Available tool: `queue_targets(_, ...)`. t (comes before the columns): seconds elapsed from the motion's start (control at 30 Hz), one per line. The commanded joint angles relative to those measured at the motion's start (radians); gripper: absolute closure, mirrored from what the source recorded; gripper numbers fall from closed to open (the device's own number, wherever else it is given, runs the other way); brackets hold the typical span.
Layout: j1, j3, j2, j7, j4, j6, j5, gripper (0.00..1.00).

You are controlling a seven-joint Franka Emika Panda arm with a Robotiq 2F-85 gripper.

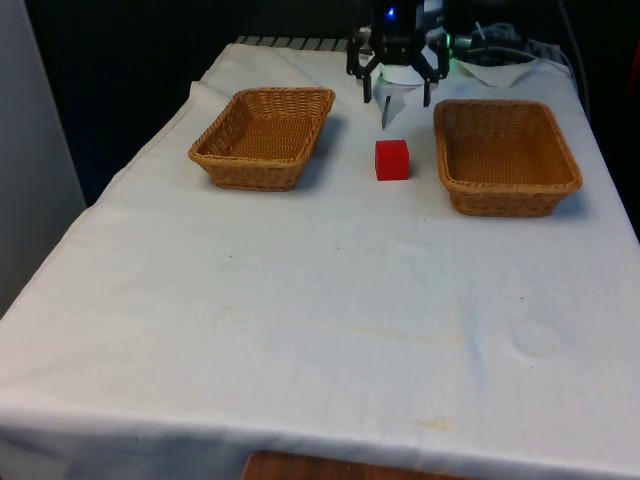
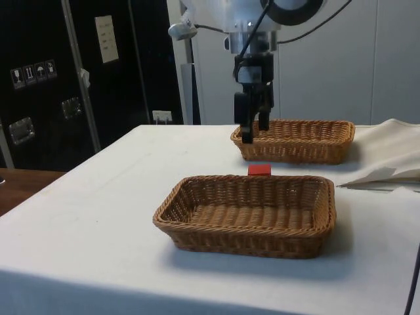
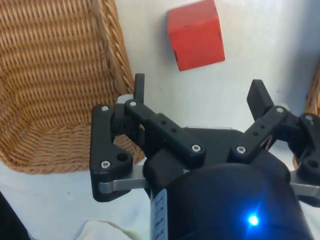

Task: Pick up the red cube and place it into the right basket.

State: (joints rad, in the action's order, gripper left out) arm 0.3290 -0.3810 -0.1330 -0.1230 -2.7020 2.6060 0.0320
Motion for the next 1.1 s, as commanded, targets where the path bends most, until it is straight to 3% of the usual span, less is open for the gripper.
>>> queue_targets(0.0,0.007,0.006,0.013,0.003,0.008,0.013,-0.018,0.0)
queue_targets(0.07,0.008,0.015,0.027,0.001,0.014,0.021,-0.024,0.0)
queue_targets(0.1,0.001,0.014,0.022,-0.001,0.012,0.012,-0.01,0.0)
queue_targets(0.13,0.008,0.019,0.033,0.0,0.017,0.024,-0.026,0.0)
queue_targets(0.2,0.009,0.028,0.045,-0.004,0.022,0.032,-0.028,0.0)
queue_targets(0.37,0.008,0.051,0.081,-0.01,0.023,0.067,-0.038,0.0)
queue_targets(0.4,0.003,0.05,0.08,-0.013,0.027,0.053,-0.025,0.0)
queue_targets(0.5,0.005,0.055,0.098,0.0,0.021,0.085,-0.049,0.0)
queue_targets(0.67,-0.001,0.048,0.113,0.021,0.002,0.117,-0.06,0.0)
queue_targets(0.7,-0.001,0.047,0.124,0.0,0.011,0.108,-0.035,0.0)
queue_targets(0.73,-0.002,0.045,0.114,0.026,-0.001,0.121,-0.062,0.0)
queue_targets(0.93,-0.002,0.026,0.119,0.075,-0.01,0.137,-0.098,0.0)
queue_targets(0.97,-0.005,0.023,0.127,0.048,-0.001,0.125,-0.06,0.0)
queue_targets(1.0,-0.001,0.025,0.121,0.082,-0.01,0.138,-0.105,0.0)
queue_targets(1.07,0.0,0.027,0.133,0.099,-0.011,0.147,-0.127,0.0)
